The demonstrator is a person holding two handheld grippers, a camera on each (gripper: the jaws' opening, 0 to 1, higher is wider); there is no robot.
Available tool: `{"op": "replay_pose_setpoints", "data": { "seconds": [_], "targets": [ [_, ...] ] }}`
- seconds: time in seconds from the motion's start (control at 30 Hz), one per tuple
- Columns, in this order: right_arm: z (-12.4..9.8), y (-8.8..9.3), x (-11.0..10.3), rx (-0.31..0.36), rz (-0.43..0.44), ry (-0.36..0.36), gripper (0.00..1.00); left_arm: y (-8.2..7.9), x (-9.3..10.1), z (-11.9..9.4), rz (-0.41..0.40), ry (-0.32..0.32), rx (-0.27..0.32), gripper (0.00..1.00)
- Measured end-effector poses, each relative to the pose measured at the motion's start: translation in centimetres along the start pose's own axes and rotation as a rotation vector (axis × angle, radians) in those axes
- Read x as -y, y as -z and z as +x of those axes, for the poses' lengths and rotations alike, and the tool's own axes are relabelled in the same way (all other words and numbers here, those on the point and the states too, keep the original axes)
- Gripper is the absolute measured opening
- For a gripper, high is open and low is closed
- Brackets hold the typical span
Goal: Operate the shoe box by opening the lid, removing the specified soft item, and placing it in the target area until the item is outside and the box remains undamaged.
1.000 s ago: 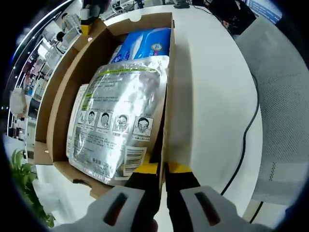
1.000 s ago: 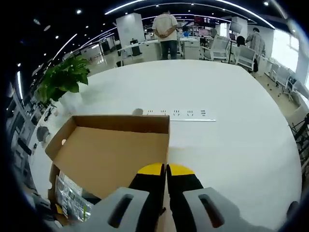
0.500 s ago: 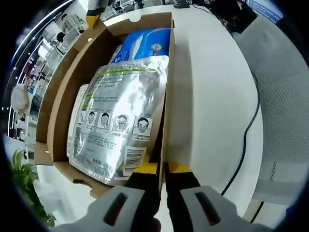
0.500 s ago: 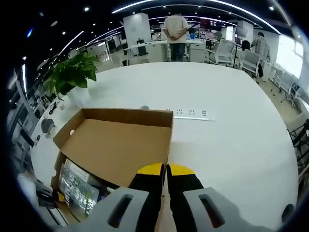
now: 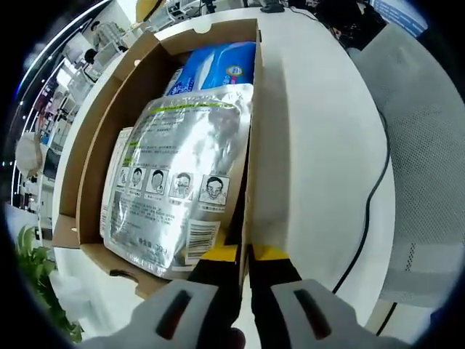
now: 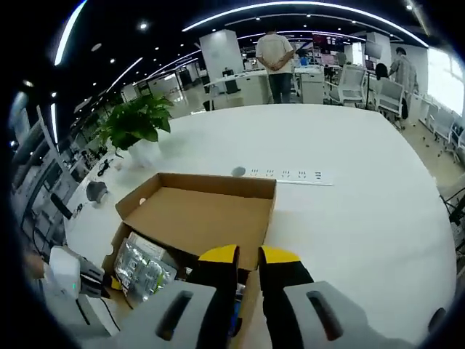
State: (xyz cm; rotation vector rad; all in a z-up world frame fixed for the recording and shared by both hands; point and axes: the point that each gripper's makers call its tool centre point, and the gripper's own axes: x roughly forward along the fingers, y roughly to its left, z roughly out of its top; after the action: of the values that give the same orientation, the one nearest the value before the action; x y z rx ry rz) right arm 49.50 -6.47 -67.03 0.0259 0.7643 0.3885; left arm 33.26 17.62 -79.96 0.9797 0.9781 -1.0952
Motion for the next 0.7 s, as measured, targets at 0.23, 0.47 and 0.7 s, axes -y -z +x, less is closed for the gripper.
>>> {"op": "replay_pose_setpoints", "data": {
  "seconds": [0.23, 0.47, 0.7],
  "targets": [
    [-1.2, 0.1, -1.6, 0.013, 0.017, -0.116, 0.23, 0.1, -0.1, -0.1, -0.002, 0.002, -0.004, 0.02],
    [-2.3, 1.6, -4.0, 0.003, 0.071, -0.22, 0.38, 0.1, -0.3, -0.2, -0.003, 0.003, -0.004, 0.03],
    [-2.9, 2.4, -5.1, -0.033, 0.15, -0.296, 0.38, 0.2, -0.5, -0.3, -0.002, -0.001, -0.003, 0.03]
  ]
}}
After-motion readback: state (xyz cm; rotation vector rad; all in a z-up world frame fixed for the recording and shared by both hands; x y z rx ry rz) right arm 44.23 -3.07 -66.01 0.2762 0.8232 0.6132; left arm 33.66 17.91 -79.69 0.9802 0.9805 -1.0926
